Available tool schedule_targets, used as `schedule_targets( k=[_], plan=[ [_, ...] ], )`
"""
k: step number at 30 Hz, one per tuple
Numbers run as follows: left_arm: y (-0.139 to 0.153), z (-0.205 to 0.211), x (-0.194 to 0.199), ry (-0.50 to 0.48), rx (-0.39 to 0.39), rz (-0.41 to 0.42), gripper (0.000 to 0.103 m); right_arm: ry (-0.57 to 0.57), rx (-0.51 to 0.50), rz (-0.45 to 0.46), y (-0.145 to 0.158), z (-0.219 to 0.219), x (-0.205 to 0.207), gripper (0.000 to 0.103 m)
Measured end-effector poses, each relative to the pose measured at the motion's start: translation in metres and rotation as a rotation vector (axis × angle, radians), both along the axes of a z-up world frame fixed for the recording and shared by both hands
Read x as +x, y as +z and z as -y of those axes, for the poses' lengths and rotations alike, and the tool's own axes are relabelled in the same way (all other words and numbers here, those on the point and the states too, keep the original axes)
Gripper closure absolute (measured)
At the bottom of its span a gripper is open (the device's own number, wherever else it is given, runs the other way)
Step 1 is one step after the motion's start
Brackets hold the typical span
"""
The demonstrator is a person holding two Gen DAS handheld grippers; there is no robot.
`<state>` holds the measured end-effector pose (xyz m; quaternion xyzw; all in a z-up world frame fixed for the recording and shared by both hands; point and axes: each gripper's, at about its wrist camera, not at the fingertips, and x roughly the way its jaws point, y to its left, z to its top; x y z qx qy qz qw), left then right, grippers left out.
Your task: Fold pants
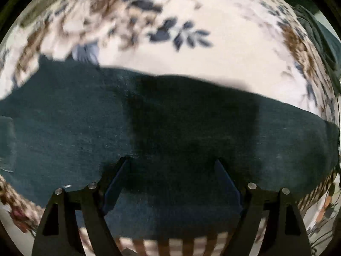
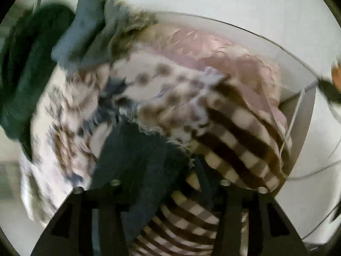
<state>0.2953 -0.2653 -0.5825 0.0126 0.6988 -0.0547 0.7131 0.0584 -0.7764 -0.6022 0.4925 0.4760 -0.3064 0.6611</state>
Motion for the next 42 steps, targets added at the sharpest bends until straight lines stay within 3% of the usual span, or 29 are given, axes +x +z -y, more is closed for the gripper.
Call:
schedule_targets(
  k=[3,7,9,11,13,14,15,16,19,24,29,33,36,42],
  plan=[
    [-0.009,-0.003,0.002,0.033,-0.071,0.008,0.000,-0.005,0.090,0.093,-0.009,-0.009,-0.014,0.051],
    [-0.020,0.007,0.002,0.049,-0.004,0.005,0.000,0.032,0.190,0.092,-0.048,-0.027,-0.004,0.051],
    [-0.022,0.012,0.002,0.062,0.016,0.013,0.000,-0.025,0.201,0.180,-0.058,-0.026,-0.003,0.049],
    [-0.024,0.016,0.004,0.083,0.024,0.007,0.000,-0.104,0.198,0.372,-0.058,-0.023,-0.002,0.052],
    [-0.025,0.016,0.008,0.090,0.027,0.003,0.000,-0.101,0.192,0.402,-0.064,-0.024,0.009,0.052],
    [-0.021,0.013,0.012,0.089,0.028,0.002,0.000,-0.086,0.195,0.379,-0.071,-0.026,0.018,0.055],
    [-0.019,0.015,0.011,0.092,0.024,0.002,0.000,-0.078,0.188,0.349,-0.075,-0.028,0.023,0.082],
    [-0.016,0.016,0.010,0.097,0.017,0.005,0.000,-0.074,0.149,0.299,-0.074,-0.031,0.028,0.096],
    [0.004,0.006,0.008,0.126,-0.011,0.037,0.000,-0.063,0.048,0.263,-0.046,-0.044,0.033,0.096],
    [0.054,-0.032,0.005,0.166,-0.022,0.129,0.000,0.089,-0.127,0.312,0.052,-0.093,0.058,0.096],
    [0.101,-0.111,-0.018,0.256,-0.038,0.214,0.000,0.312,-0.202,0.369,0.132,-0.197,0.107,0.096],
    [0.119,-0.180,-0.039,0.349,-0.041,0.231,0.000,0.475,-0.219,0.382,0.150,-0.301,0.142,0.096],
    [0.122,-0.227,-0.058,0.401,-0.031,0.215,0.000,0.589,-0.201,0.356,0.133,-0.389,0.172,0.096],
    [0.097,-0.317,-0.079,0.465,0.024,0.179,0.000,0.793,-0.182,0.214,0.045,-0.547,0.200,0.096]
  ],
)
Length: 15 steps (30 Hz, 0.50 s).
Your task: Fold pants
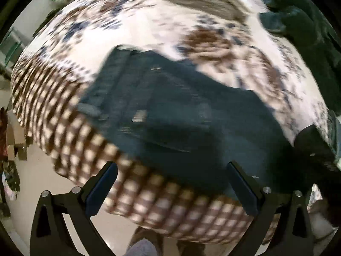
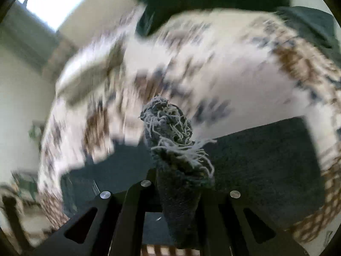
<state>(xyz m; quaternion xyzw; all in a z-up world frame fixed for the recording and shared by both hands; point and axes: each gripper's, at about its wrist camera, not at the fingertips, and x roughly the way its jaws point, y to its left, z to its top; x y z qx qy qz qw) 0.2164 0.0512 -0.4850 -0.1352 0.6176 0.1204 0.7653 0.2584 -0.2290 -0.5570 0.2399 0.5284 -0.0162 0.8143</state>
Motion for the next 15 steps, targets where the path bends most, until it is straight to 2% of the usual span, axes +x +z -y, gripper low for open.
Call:
schedule_targets(
  k=[2,5,7,8,10,11,13,15],
  plan=[
    [-0.007,-0.024,-0.008,0.032,0.003,-0.013,0.000,0.049,-0.042,-0.073,-0.036,-0.045,0.005,0.096],
    [-0.014,-0.054,-0.018,0.083,0.001,-0.029,0.000,0.079,-0.131,-0.200,-0.078,-0.090,0.007,0.084],
    [-0.014,-0.071,-0.025,0.117,-0.003,-0.031,0.000,0.102,-0.143,-0.196,-0.077,-0.109,0.007,0.051],
    [-0.015,-0.079,-0.029,0.135,-0.004,-0.032,0.000,0.144,-0.102,-0.192,-0.074,-0.119,0.008,0.046],
    [-0.017,-0.090,-0.034,0.167,-0.016,-0.031,0.000,0.270,0.057,-0.193,-0.065,-0.140,0.009,0.046],
    [-0.018,-0.094,-0.036,0.181,-0.023,-0.032,0.000,0.284,0.088,-0.187,-0.056,-0.144,0.006,0.046],
    [-0.022,-0.102,-0.038,0.225,-0.061,-0.030,0.000,0.241,0.083,-0.150,-0.037,-0.136,0.000,0.046],
    [-0.028,-0.108,-0.037,0.272,-0.102,-0.026,0.000,0.184,0.032,-0.134,-0.025,-0.122,-0.002,0.046]
  ],
)
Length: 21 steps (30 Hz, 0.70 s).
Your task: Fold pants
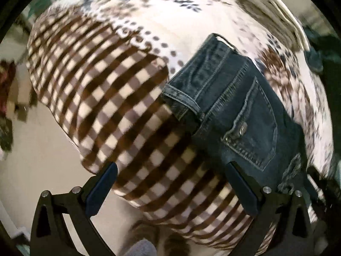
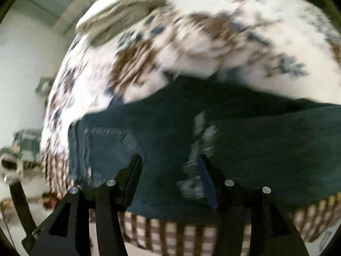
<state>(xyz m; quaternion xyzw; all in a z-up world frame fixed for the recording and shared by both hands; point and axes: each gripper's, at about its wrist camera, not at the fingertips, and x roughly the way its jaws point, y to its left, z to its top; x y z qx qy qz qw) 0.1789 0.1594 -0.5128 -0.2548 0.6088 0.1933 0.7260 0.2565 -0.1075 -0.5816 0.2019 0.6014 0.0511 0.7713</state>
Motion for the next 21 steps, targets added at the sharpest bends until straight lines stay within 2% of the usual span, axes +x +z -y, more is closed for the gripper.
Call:
schedule_targets(
  k=[3,4,6,7,10,12,13,15,16,17,18,20,21],
  plan=[
    [-0.011,-0.011,0.007,0.083,-0.051,0.034,0.000,-0.068,-0.131,-0.034,-0.008,0.024,0.005,0.046],
    [-0.015,-0.015,0.010,0.110,-0.056,0.040,0.000,-0.063,-0.165,-0.093,-0.024,0.028,0.008,0.047],
    [-0.025,-0.025,0.018,0.179,-0.090,0.071,0.000,-0.034,-0.146,-0.223,-0.057,0.032,0.010,0.057],
    [-0.033,-0.031,0.023,0.216,-0.110,0.081,0.002,-0.053,-0.131,-0.233,-0.065,0.034,0.006,0.057],
    [-0.053,-0.044,0.034,0.282,-0.180,0.111,0.009,-0.024,-0.152,-0.204,-0.060,0.032,0.005,0.057],
    [-0.055,-0.051,0.037,0.342,-0.222,0.179,0.014,-0.040,-0.132,-0.203,-0.058,0.036,0.001,0.057],
    [-0.054,-0.054,0.041,0.356,-0.225,0.213,0.019,-0.054,-0.114,-0.209,-0.059,0.039,-0.001,0.057],
    [-0.056,-0.055,0.049,0.359,-0.223,0.236,0.020,-0.075,-0.092,-0.213,-0.057,0.046,-0.007,0.057],
    [-0.056,-0.054,0.052,0.353,-0.211,0.243,0.024,-0.089,-0.086,-0.212,-0.055,0.051,-0.009,0.057],
    [-0.054,-0.052,0.053,0.351,-0.203,0.248,0.036,-0.098,-0.085,-0.214,-0.055,0.056,-0.011,0.057],
    [-0.048,-0.049,0.053,0.343,-0.188,0.259,0.041,-0.107,-0.088,-0.214,-0.052,0.062,-0.015,0.057],
    [-0.032,-0.044,0.046,0.325,-0.141,0.283,0.067,-0.133,-0.087,-0.215,-0.045,0.072,-0.019,0.057],
    [-0.023,-0.043,0.039,0.323,-0.139,0.314,0.071,-0.143,-0.089,-0.216,-0.043,0.077,-0.021,0.057]
  ],
)
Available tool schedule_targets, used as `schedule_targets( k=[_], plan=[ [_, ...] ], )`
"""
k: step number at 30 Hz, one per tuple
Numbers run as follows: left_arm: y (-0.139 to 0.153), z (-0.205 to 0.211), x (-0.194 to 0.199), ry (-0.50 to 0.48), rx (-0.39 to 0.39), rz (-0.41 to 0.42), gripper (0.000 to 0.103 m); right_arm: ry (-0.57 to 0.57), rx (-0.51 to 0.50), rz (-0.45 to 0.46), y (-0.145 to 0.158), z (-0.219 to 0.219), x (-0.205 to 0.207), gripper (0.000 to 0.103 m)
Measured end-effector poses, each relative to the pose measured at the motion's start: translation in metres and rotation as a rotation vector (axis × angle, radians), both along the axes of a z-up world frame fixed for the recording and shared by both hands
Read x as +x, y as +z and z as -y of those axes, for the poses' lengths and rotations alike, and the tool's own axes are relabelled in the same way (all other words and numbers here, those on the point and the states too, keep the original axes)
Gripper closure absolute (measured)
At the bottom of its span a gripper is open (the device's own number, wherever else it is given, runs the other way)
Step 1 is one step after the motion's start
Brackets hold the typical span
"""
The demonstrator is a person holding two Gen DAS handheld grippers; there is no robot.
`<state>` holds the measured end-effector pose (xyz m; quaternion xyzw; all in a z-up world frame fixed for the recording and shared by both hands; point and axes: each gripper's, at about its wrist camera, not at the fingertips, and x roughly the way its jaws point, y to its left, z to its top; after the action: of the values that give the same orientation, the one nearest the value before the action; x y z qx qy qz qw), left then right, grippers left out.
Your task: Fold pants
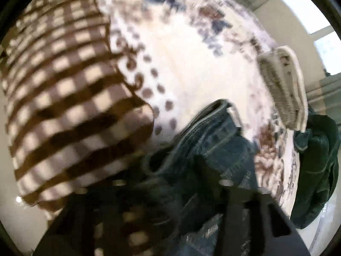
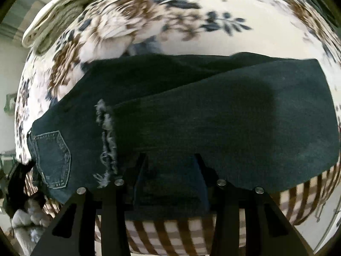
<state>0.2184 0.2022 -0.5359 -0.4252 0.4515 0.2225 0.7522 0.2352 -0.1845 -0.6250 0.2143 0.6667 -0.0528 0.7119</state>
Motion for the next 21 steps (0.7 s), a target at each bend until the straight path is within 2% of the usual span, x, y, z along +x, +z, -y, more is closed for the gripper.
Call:
schedule_targets(
  k=[2,5,7,8,10,12,14,18,21],
  plan=[
    [0.011,0.000,-0.015,0.021,-0.017,0.060,0.073,-0.024,-0.005,-0.001,0.003,0.012,-0.006,0.057],
    [0.009,0.000,-0.028,0.018,-0.067,0.156,0.071,-0.050,0.000,-0.006,0.005,0.024,-0.012,0.057],
    [0.001,-0.005,-0.036,0.048,-0.134,0.185,0.068,-0.055,0.000,-0.010,0.005,0.029,-0.015,0.057],
    [-0.002,-0.009,-0.043,0.083,-0.187,0.210,0.062,-0.054,0.000,-0.011,0.006,0.031,-0.016,0.057],
    [-0.005,-0.013,-0.057,0.137,-0.257,0.216,0.058,-0.044,0.001,-0.013,0.007,0.030,-0.014,0.057],
    [-0.005,-0.007,-0.069,0.164,-0.271,0.196,0.055,-0.044,-0.001,-0.014,0.009,0.033,-0.015,0.057],
    [-0.009,0.003,-0.072,0.144,-0.273,0.180,0.043,-0.048,0.009,-0.021,0.006,0.032,-0.014,0.057],
    [-0.036,0.014,-0.047,0.093,-0.296,0.158,0.043,-0.049,0.008,-0.026,0.004,0.034,-0.014,0.057],
    [-0.038,0.013,-0.013,0.052,-0.225,0.159,0.044,-0.046,0.005,-0.027,0.002,0.034,-0.012,0.057]
  ],
)
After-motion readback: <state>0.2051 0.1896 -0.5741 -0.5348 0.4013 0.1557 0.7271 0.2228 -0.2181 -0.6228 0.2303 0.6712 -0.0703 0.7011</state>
